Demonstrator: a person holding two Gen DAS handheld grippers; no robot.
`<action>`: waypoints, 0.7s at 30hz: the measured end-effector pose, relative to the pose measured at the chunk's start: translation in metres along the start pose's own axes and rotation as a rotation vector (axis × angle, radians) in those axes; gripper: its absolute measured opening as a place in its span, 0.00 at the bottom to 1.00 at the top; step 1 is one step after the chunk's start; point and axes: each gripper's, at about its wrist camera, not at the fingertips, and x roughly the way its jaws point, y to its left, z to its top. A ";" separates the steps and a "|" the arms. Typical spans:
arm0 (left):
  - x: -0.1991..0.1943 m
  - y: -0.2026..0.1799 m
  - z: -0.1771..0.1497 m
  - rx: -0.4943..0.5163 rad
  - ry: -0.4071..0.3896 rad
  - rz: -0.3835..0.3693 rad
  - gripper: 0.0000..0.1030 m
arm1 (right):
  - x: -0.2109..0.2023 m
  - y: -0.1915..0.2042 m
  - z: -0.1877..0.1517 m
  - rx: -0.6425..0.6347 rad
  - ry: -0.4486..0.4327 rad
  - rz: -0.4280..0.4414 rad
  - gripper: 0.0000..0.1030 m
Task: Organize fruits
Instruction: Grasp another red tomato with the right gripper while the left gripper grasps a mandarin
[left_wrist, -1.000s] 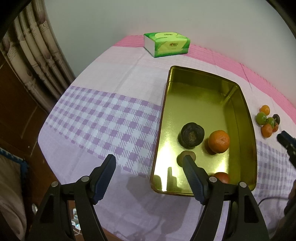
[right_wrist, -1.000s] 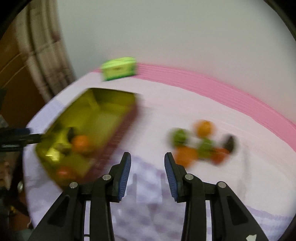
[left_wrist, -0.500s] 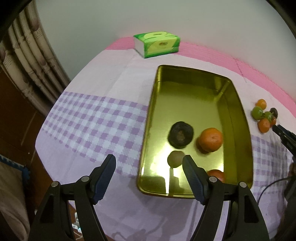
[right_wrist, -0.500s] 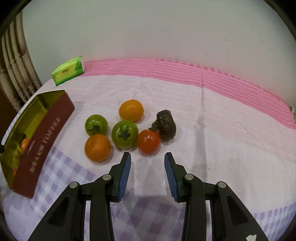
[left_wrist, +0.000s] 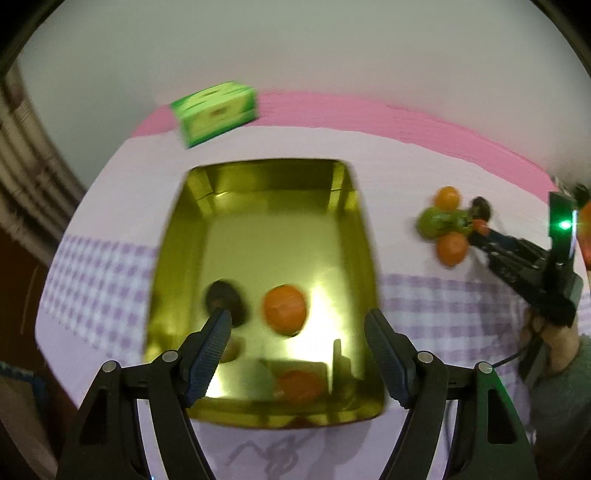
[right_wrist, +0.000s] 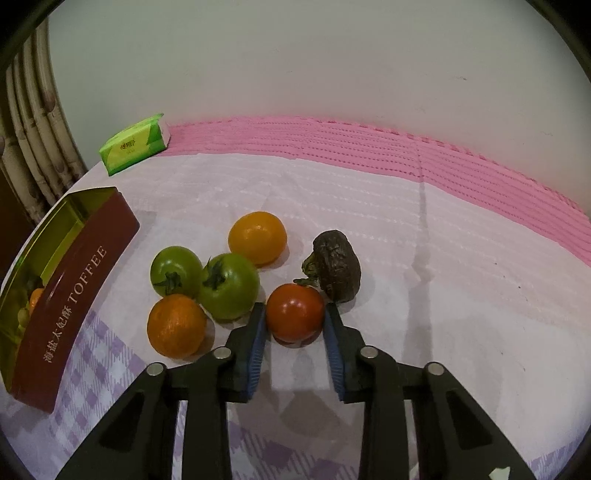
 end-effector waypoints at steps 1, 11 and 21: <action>0.001 -0.007 0.002 0.007 -0.001 -0.007 0.73 | -0.001 0.000 -0.001 0.003 -0.001 0.003 0.27; 0.033 -0.095 0.028 0.109 0.007 -0.127 0.73 | -0.032 -0.038 -0.029 0.031 -0.013 -0.110 0.27; 0.076 -0.127 0.044 0.078 0.075 -0.156 0.65 | -0.035 -0.054 -0.036 0.069 -0.004 -0.133 0.27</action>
